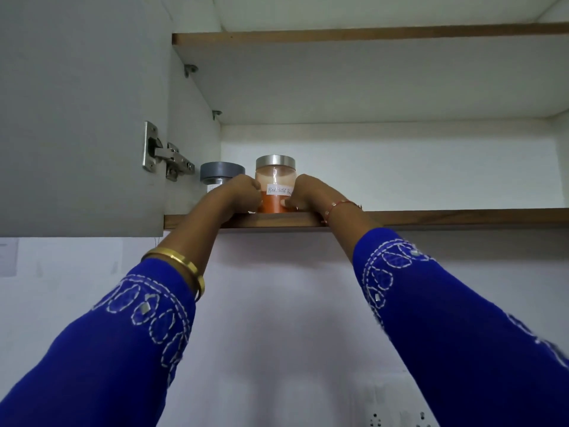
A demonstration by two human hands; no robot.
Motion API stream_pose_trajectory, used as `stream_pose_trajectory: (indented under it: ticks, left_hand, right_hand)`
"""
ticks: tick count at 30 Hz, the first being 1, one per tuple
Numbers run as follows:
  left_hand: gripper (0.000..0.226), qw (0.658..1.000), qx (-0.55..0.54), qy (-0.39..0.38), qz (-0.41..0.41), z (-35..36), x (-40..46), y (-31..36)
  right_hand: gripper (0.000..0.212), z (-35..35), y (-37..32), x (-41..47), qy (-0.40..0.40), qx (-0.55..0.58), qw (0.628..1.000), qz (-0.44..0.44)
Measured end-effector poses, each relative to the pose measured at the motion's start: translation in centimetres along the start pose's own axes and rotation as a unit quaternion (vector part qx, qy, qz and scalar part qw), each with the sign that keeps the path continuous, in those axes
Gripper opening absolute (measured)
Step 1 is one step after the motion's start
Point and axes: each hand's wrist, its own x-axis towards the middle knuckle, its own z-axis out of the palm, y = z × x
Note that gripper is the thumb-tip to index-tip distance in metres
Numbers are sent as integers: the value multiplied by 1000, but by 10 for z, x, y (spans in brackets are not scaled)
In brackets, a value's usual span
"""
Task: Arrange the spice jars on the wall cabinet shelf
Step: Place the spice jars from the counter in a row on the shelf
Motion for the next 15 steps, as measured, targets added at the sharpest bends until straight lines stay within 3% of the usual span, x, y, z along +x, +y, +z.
stream_pose_trajectory:
  ticks: [6,9,10,11,14,15]
  left_hand:
    - [30,992,126,-6,0,4,16,-2]
    - [29,986,169,4,-1,9,17,1]
    - [29,985,172,12,-2,11,16,2]
    - [29,986,163,28,0,13,15,3]
    - [35,990,41,131,19,14,8,0]
    - [38,981,-6,188,39,15,1,-1]
  right_hand:
    - [34,3,0,9,-5,-51,999,-7]
    - [9,0,0,5,5,-52,998,-17]
    - [19,0,2,7,21,-30,999,-10]
    - [30,-1,2,3,32,-23,999,-6]
    - [16,-3,4,-8,96,51,994,-28]
    - [25,-4,4,-14,129,86,987,-44]
